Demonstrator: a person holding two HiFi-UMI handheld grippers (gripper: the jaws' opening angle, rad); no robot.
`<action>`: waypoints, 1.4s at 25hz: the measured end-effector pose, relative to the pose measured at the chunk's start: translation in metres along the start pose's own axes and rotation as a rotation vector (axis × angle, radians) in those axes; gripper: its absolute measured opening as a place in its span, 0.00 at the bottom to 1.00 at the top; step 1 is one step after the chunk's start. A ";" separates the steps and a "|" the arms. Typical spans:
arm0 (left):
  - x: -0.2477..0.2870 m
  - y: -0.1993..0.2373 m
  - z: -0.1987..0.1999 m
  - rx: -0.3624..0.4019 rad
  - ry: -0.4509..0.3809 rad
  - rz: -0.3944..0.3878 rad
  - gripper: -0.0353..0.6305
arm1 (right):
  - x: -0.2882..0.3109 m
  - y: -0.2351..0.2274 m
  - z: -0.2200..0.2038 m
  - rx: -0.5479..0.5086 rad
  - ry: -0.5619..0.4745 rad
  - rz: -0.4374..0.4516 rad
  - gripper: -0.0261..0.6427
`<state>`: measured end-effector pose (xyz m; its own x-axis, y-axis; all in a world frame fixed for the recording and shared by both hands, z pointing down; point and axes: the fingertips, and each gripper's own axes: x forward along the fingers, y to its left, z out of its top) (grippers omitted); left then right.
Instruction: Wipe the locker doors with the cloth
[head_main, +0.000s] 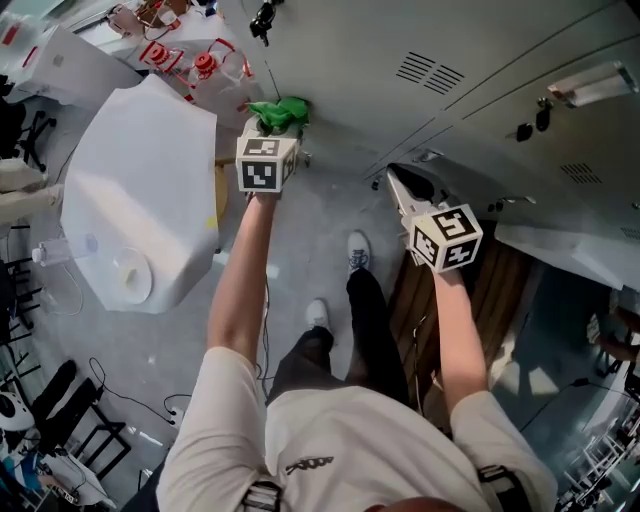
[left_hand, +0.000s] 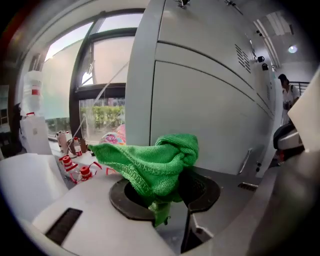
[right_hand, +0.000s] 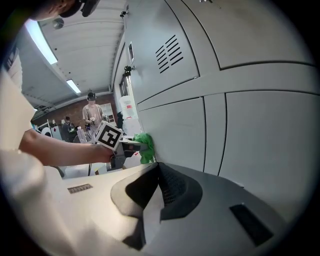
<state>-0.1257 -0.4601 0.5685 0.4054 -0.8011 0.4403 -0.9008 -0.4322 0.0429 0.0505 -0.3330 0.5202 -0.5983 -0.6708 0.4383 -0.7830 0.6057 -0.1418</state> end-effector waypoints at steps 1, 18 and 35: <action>0.001 0.001 -0.004 -0.004 -0.016 0.000 0.26 | 0.001 -0.001 -0.001 0.001 0.003 0.002 0.05; 0.033 0.019 -0.085 -0.129 0.010 0.020 0.26 | 0.003 -0.011 -0.029 0.030 0.031 -0.013 0.05; 0.109 0.010 -0.202 -0.392 0.084 0.002 0.26 | 0.010 -0.048 -0.085 0.026 0.060 -0.059 0.05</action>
<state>-0.1217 -0.4681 0.7980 0.4044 -0.7582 0.5115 -0.8992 -0.2274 0.3739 0.0968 -0.3328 0.6065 -0.5405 -0.6776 0.4987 -0.8210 0.5542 -0.1369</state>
